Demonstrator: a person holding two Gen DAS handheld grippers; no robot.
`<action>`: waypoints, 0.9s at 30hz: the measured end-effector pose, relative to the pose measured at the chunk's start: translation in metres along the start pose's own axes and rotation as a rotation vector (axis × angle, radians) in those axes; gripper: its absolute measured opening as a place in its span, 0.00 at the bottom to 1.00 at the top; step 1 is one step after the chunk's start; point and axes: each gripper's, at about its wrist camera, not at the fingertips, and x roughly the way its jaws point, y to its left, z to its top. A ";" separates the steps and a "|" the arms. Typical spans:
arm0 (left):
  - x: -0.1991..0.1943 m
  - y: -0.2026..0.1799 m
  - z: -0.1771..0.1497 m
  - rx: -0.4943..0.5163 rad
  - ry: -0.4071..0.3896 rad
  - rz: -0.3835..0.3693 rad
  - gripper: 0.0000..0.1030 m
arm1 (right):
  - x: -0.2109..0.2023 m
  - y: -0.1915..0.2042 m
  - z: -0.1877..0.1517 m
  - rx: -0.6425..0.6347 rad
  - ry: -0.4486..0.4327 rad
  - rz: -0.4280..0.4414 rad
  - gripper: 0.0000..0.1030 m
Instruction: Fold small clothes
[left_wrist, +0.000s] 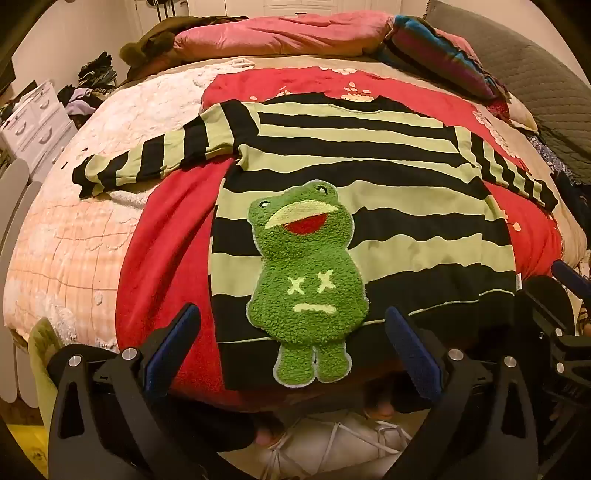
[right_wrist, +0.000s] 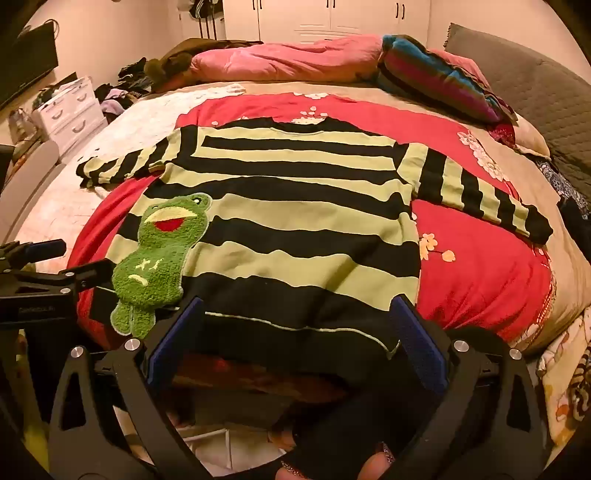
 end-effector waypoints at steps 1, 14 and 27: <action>0.000 0.000 0.000 -0.001 -0.003 0.000 0.96 | 0.000 0.000 0.000 0.002 0.004 0.002 0.92; 0.001 0.003 0.001 -0.013 0.010 -0.018 0.96 | 0.003 0.000 0.000 0.004 0.010 0.000 0.92; 0.005 -0.001 -0.001 -0.014 0.010 -0.023 0.96 | 0.006 -0.001 -0.001 0.007 0.017 -0.003 0.92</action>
